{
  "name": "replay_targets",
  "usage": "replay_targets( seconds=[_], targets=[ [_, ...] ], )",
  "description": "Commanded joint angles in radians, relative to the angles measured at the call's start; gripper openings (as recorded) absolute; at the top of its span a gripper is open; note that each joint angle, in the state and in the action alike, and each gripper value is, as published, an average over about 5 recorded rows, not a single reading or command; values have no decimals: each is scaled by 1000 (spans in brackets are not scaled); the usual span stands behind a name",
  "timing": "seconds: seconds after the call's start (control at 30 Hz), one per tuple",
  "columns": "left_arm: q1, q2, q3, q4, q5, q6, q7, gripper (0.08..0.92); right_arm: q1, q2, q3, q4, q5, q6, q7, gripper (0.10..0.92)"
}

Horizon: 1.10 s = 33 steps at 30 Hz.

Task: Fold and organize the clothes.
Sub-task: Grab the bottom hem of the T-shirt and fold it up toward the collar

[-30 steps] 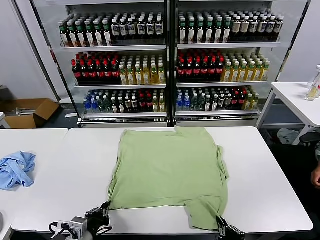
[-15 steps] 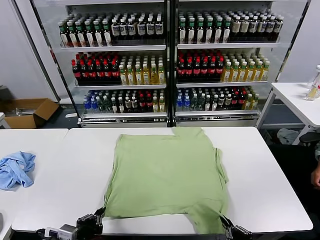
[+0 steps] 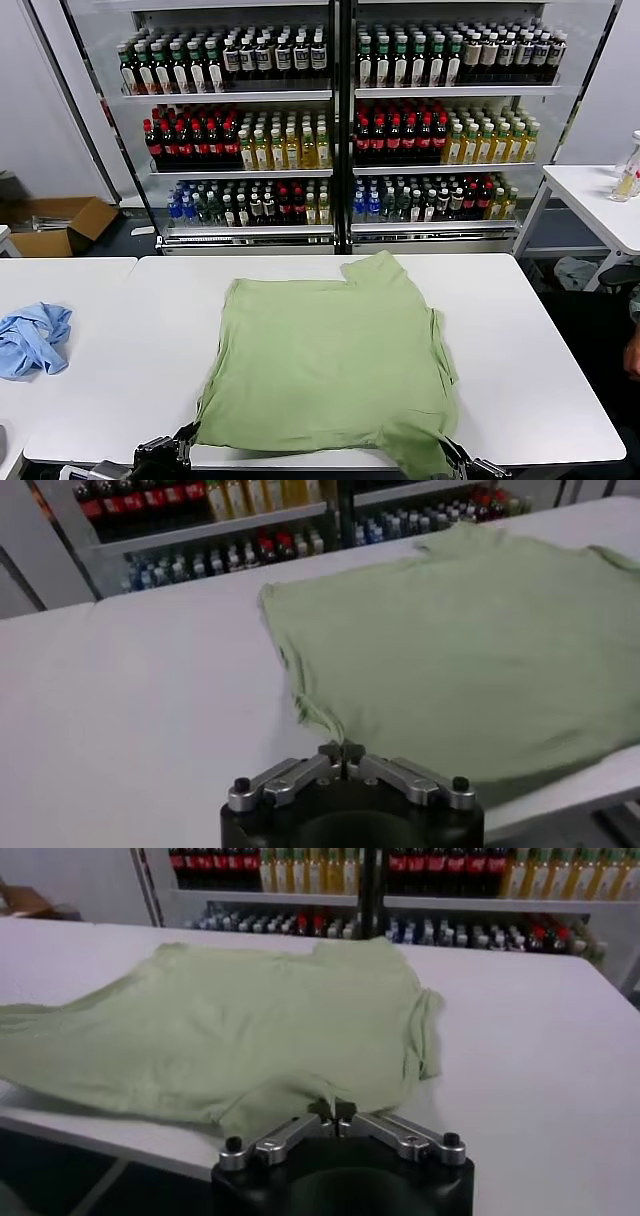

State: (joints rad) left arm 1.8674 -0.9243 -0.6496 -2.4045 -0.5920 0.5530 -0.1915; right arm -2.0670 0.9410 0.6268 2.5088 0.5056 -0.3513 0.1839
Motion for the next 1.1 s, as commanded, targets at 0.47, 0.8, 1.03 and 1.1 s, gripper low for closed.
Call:
replay_targets(
  seconds=[0.47, 0.8, 1.03, 1.1],
  targets=[
    [-490, -41, 130, 371, -174, -113, 127, 80, 606, 3, -177, -325, 84, -95, 46, 115],
    [-597, -83, 206, 513, -123, -135, 184, 80, 630, 24, -184, -395, 39, -62, -11, 115],
    [-629, -90, 216, 551, -115, -143, 191, 80, 658, 37, -202, -421, 10, -40, -21, 115],
    [-633, -89, 216, 556, -115, -144, 192, 80, 673, 36, -206, -427, 11, -39, -21, 115]
  ],
)
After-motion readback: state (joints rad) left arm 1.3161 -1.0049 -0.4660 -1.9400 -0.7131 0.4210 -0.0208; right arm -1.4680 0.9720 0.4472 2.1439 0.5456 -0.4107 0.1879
